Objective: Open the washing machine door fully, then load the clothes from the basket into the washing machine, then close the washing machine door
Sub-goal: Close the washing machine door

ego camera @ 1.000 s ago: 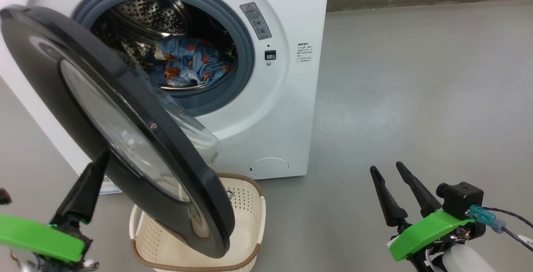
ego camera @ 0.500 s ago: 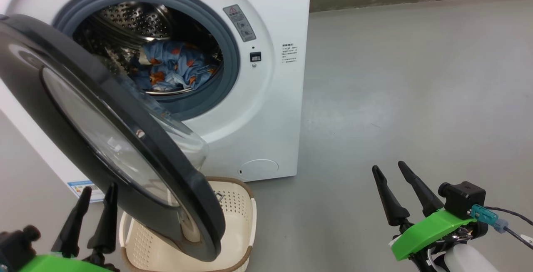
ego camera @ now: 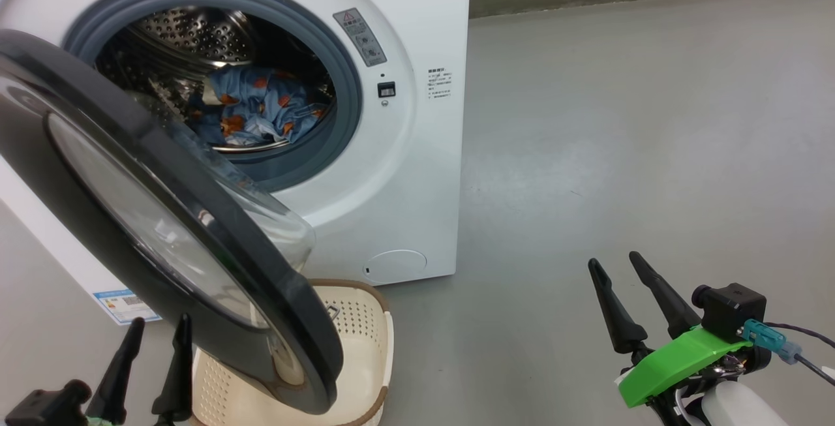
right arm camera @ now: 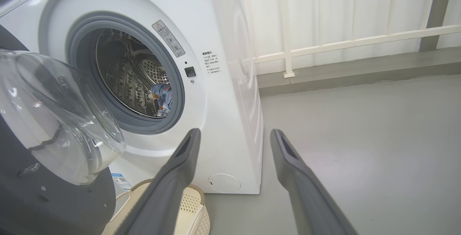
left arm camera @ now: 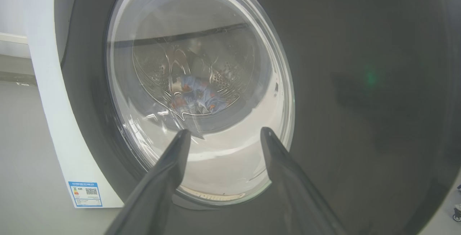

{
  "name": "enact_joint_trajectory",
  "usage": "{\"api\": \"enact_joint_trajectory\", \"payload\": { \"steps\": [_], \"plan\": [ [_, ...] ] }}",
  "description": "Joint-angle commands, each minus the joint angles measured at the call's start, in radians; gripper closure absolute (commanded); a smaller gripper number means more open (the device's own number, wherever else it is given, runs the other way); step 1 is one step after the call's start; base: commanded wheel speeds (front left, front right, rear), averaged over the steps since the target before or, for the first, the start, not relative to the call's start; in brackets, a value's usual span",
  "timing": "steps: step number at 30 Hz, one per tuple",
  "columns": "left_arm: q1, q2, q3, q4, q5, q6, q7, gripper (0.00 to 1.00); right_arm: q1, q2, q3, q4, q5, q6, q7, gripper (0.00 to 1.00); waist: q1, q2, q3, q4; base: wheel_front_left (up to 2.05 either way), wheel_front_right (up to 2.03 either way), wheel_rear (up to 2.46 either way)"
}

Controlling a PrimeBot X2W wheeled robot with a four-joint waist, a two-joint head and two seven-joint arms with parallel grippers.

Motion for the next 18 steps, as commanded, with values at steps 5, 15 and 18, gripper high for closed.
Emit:
{"api": "enact_joint_trajectory", "payload": {
  "steps": [5,15,18],
  "plan": [
    [-0.056,0.0,0.036,0.005,0.041,0.003,-0.019,0.0,-0.019,-0.005,0.019,-0.023,-0.01,0.005,-0.012,0.0,0.0,0.0,-0.001,-0.005,0.0,0.0,0.0],
    [-0.06,-0.021,0.045,0.027,0.066,-0.002,-0.022,0.0,-0.018,-0.013,0.026,-0.02,-0.007,0.005,-0.012,0.0,0.0,0.0,-0.003,-0.003,0.0,0.0,0.0],
    [-0.06,-0.026,0.049,0.027,0.073,-0.003,-0.022,0.0,-0.017,-0.014,0.027,-0.02,-0.006,0.005,-0.012,0.0,0.0,0.0,-0.004,-0.001,0.0,0.0,0.0]
  ]
}}
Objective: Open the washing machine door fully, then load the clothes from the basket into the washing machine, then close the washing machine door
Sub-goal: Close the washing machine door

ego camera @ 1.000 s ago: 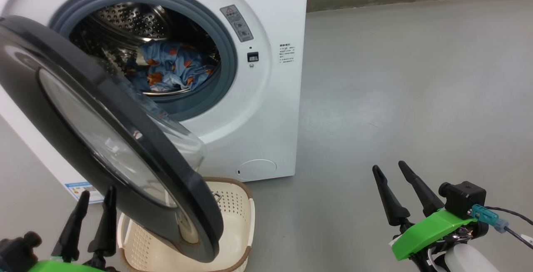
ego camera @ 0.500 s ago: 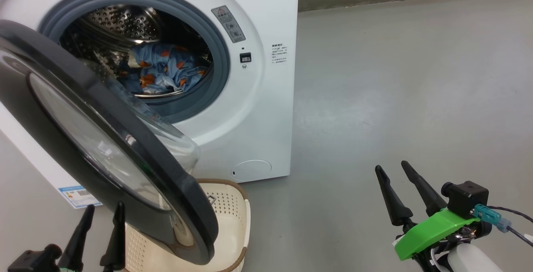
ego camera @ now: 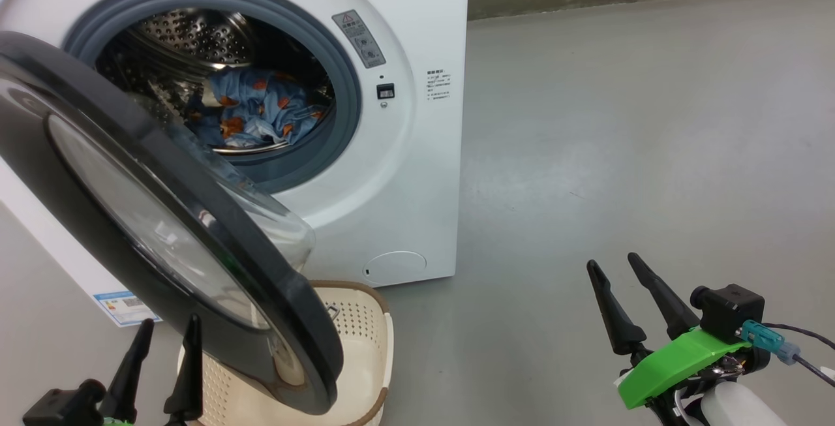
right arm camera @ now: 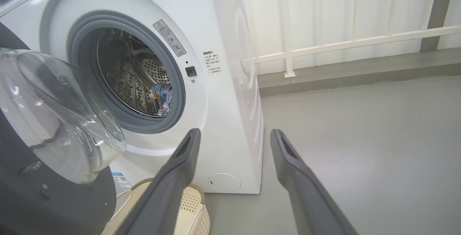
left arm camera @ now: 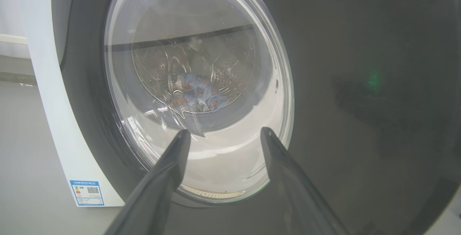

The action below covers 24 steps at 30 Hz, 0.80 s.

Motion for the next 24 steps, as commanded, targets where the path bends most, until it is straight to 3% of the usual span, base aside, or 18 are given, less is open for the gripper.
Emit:
{"api": "enact_joint_trajectory", "payload": {
  "steps": [1,22,23,24],
  "plan": [
    [-0.044,0.015,0.042,-0.018,0.016,-0.003,-0.01,0.0,-0.017,-0.012,0.021,-0.021,-0.006,0.005,-0.012,0.0,0.0,0.0,0.0,0.001,0.0,0.0,0.0],
    [-0.048,-0.009,0.048,-0.004,0.029,-0.007,-0.011,0.0,-0.025,-0.008,0.028,-0.035,-0.009,0.005,-0.012,0.0,0.0,0.0,0.005,0.041,0.0,0.0,0.0],
    [-0.046,-0.009,0.048,-0.003,0.029,-0.007,-0.011,0.0,-0.031,-0.008,0.032,-0.037,-0.008,0.005,-0.012,0.06,0.0,0.0,0.005,0.045,0.0,0.0,0.0],
    [-0.046,-0.01,0.046,-0.001,0.028,-0.007,-0.011,0.0,-0.036,-0.009,0.035,-0.039,-0.007,0.005,-0.012,0.26,0.0,0.0,0.004,0.05,0.0,0.0,0.0]
  ]
}}
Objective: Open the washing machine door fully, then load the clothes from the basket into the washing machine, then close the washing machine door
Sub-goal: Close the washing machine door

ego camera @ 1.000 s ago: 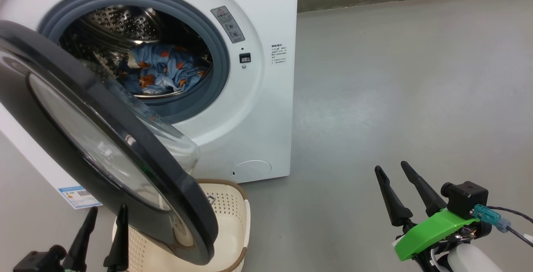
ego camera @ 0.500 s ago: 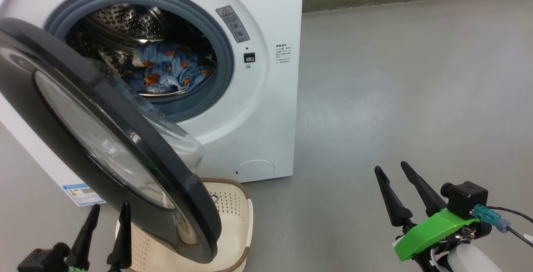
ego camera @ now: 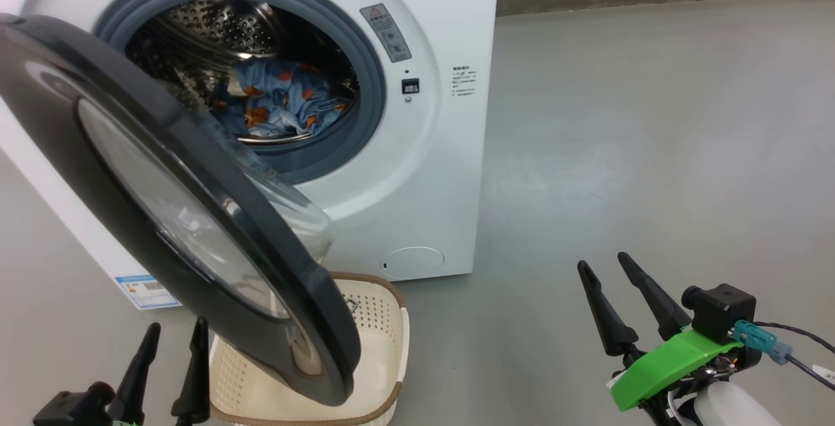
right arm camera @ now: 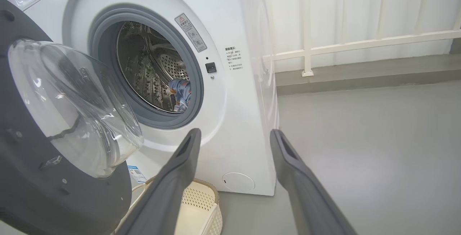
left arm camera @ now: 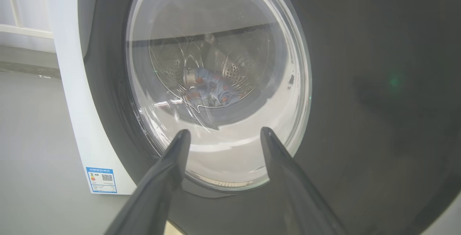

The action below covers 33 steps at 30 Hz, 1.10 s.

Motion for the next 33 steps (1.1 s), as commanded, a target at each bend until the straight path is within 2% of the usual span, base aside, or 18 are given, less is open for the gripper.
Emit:
{"api": "enact_joint_trajectory", "payload": {
  "steps": [1,4,5,15,24,28,33],
  "plan": [
    [-0.046,0.016,0.036,-0.013,0.006,-0.006,-0.011,0.0,-0.041,-0.009,0.022,-0.029,-0.005,0.005,-0.012,0.53,0.0,0.0,-0.002,0.012,0.0,0.0,0.0],
    [-0.047,0.011,0.03,-0.009,0.005,-0.006,-0.011,0.0,-0.061,-0.012,0.035,-0.032,0.002,0.005,-0.012,0.95,0.0,0.0,-0.003,0.038,0.0,0.0,0.0],
    [-0.048,0.01,0.028,-0.007,0.005,-0.006,-0.011,0.0,-0.069,-0.013,0.041,-0.034,0.006,0.005,-0.012,1.0,0.0,0.0,-0.003,0.049,0.0,0.0,0.0],
    [-0.038,0.006,0.012,0.01,-0.002,-0.006,-0.011,0.0,-0.162,0.006,0.034,-0.138,0.051,0.005,-0.012,1.0,0.0,0.0,-0.007,0.178,0.0,0.0,0.0],
    [-0.041,0.013,-0.022,0.026,-0.005,-0.006,-0.011,0.0,-0.217,0.057,0.072,-0.307,0.08,0.005,-0.012,1.0,0.0,0.0,-0.017,0.284,0.0,0.0,0.0],
    [-0.039,0.023,-0.022,0.031,-0.008,-0.006,-0.011,0.0,-0.218,0.07,0.108,-0.391,0.079,0.005,-0.012,1.0,0.0,0.0,-0.021,0.314,0.0,0.0,0.0],
    [-0.039,0.022,-0.025,0.032,-0.014,-0.006,-0.011,0.0,-0.185,0.07,0.205,-0.455,0.063,0.005,-0.012,1.0,0.0,0.0,-0.026,0.341,0.0,0.0,0.0]
  ]
}}
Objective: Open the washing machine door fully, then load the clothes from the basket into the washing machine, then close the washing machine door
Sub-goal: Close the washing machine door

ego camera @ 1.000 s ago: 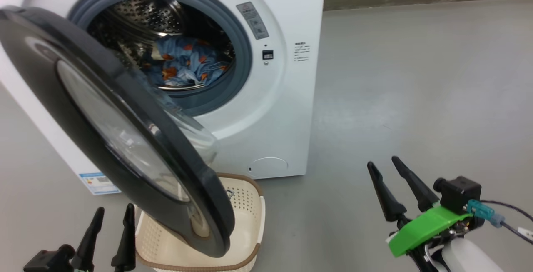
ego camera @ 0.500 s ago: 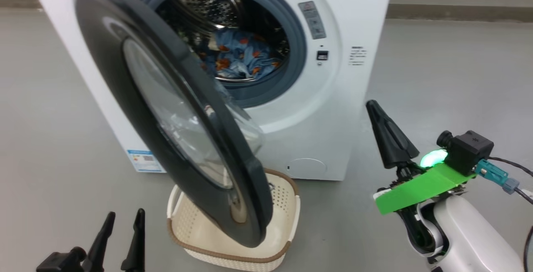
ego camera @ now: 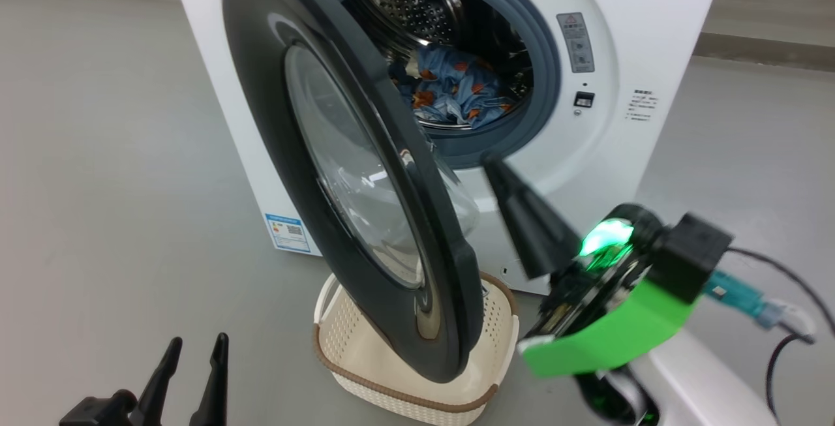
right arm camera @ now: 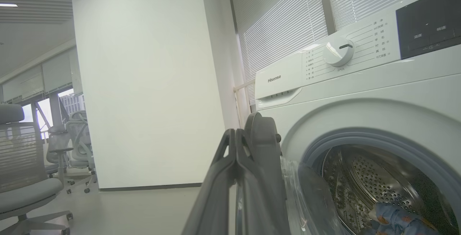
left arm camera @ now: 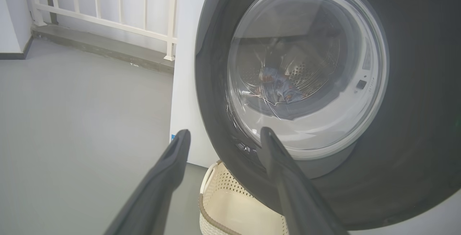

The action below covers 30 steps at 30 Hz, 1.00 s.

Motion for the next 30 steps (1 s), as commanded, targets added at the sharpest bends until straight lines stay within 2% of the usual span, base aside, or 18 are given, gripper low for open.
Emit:
{"api": "enact_joint_trajectory", "payload": {
  "steps": [1,5,7,14,19,24,30],
  "plan": [
    [-0.038,0.018,0.031,-0.018,-0.009,0.001,-0.011,0.0,0.003,0.0,0.053,-0.023,-0.015,0.005,-0.008,1.0,0.0,-0.0001,-0.006,0.018,0.0,0.0,0.0],
    [-0.038,0.017,0.026,-0.017,-0.01,0.001,-0.011,0.0,-0.002,-0.037,0.184,0.031,-0.039,0.005,-0.008,1.0,0.0,-0.0001,-0.008,0.031,0.0,0.0,0.0],
    [-0.038,0.017,0.026,-0.017,-0.011,0.001,-0.011,0.0,-0.007,-0.043,0.211,0.049,-0.038,0.005,-0.008,1.0,0.0,-0.0001,-0.008,0.034,0.0,0.0,0.0],
    [-0.037,0.017,0.026,-0.016,-0.014,0.001,-0.011,0.0,-0.053,-0.064,0.373,0.229,-0.009,0.005,-0.005,1.0,0.0,-0.0001,-0.008,0.046,0.0,0.0,0.0],
    [-0.035,0.018,0.028,-0.017,-0.015,0.001,-0.011,0.0,-0.084,-0.066,0.439,0.352,0.036,0.005,-0.004,1.0,0.0,-0.0001,-0.006,0.051,0.0,0.0,0.0],
    [-0.037,0.021,0.028,-0.018,-0.016,0.001,-0.011,0.0,-0.116,-0.07,0.483,0.425,0.073,0.005,-0.006,1.0,0.0,-0.0001,0.001,0.052,0.0,0.0,0.0],
    [-0.038,0.023,0.023,-0.019,-0.016,0.001,-0.011,0.0,-0.136,-0.091,0.463,0.481,0.093,0.005,-0.007,1.0,0.0,-0.0001,0.01,0.053,0.0,0.0,0.0]
  ]
}}
